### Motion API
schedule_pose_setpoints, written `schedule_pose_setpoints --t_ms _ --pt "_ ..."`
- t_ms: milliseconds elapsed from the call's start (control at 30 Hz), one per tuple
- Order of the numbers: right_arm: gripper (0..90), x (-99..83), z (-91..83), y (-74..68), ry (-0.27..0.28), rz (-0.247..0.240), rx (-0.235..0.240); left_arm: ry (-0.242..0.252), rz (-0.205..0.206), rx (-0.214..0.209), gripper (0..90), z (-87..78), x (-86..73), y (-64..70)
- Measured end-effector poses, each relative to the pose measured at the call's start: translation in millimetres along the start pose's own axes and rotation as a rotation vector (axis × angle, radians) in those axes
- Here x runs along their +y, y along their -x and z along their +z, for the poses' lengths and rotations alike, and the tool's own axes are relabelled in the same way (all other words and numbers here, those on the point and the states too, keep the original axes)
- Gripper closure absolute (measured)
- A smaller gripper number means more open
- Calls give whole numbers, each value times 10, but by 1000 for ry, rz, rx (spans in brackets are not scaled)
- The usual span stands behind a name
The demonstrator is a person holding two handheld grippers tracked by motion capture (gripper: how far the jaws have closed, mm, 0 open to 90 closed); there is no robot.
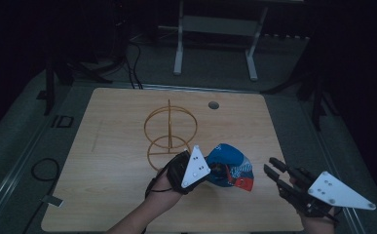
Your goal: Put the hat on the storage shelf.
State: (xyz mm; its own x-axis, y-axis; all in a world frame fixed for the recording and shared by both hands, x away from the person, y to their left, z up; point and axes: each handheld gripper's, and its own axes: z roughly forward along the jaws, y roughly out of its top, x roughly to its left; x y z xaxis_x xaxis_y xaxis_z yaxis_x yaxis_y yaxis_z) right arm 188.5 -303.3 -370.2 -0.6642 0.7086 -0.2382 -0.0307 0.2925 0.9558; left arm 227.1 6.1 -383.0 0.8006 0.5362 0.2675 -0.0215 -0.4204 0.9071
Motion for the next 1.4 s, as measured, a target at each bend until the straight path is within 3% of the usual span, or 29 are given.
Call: schedule_pose_setpoints --t_ms 67,167,233,367,567,800,1000,1067,1100,1167,1267,1400 --pt "717 -28 -8 86 -6 18 -5 16 27 3 858 -48 47 -21" --pt "705 -76 21 169 -32 29 3 46 56 -30 858 -125 99 -70" --pt "695 -104 51 218 -48 43 26 79 92 -60 858 -178 115 -99" --pt "665 -112 96 239 -53 53 81 130 119 -125 857 -264 128 -163" --pt "567 -59 159 98 -31 24 238 205 135 -204 857 -325 111 -214" --pt "444 -30 331 -168 -33 -43 396 238 113 -236 857 -304 103 -206" --pt "421 25 452 -362 -27 -94 438 259 110 -284 856 -270 102 -168" --pt "432 34 465 -384 -25 -99 444 263 108 -282 856 -269 103 -166" --pt "490 43 475 -401 -20 -100 448 271 93 -297 856 -268 105 -176" --pt "667 64 491 -426 -13 -95 449 273 88 -284 856 -271 102 -186" --pt "874 86 466 -434 0 -98 408 267 84 -281 855 -285 88 -202" --pt "900 107 404 -408 20 -95 364 266 72 -275 854 -307 62 -233"
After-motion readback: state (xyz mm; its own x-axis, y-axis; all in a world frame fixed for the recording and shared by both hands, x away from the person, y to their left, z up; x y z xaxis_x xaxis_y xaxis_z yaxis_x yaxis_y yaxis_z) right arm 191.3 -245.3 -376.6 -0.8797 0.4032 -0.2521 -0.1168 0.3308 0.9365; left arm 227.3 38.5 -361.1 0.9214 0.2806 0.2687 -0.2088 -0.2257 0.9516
